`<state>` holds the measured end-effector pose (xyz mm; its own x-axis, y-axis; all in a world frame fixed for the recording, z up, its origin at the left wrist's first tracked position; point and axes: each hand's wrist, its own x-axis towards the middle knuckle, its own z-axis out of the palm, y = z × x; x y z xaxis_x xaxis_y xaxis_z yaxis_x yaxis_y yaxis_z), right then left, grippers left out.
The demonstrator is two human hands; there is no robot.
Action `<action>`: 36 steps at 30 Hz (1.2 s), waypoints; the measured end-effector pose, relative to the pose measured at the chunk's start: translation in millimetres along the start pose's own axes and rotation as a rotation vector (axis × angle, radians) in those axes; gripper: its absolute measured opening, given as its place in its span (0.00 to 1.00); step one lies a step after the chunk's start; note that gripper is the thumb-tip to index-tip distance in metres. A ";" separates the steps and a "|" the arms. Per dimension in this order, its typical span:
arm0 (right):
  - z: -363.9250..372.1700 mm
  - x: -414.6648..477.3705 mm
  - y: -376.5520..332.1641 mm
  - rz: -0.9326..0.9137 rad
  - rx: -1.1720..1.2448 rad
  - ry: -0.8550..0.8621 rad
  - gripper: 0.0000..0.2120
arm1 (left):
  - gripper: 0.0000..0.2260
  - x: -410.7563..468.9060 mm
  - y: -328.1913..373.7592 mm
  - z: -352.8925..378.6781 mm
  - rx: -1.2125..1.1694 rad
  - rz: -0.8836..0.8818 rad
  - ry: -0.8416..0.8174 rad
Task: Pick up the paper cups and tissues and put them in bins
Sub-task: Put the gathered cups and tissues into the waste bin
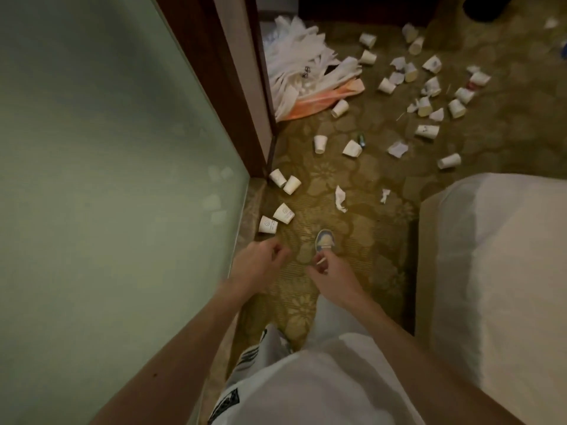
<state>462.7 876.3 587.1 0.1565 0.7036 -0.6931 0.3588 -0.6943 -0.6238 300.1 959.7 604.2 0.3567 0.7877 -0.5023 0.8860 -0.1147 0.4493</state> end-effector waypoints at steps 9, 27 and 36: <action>-50.9 178.1 -14.0 -0.032 -0.312 -0.165 0.14 | 0.14 171.1 -4.7 22.0 -0.018 -0.218 -0.123; 86.2 552.1 197.9 0.539 0.149 -0.230 0.03 | 0.09 468.4 -216.3 300.5 -0.244 -0.426 -0.251; 149.7 626.7 226.5 0.461 0.358 -0.326 0.38 | 0.29 521.5 -272.9 371.9 -0.272 -0.444 -0.023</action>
<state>504.4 1137.3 -42.6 -0.0857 0.2797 -0.9563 -0.0146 -0.9600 -0.2795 354.6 1176.7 -55.0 -0.0271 0.7110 -0.7027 0.8451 0.3917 0.3638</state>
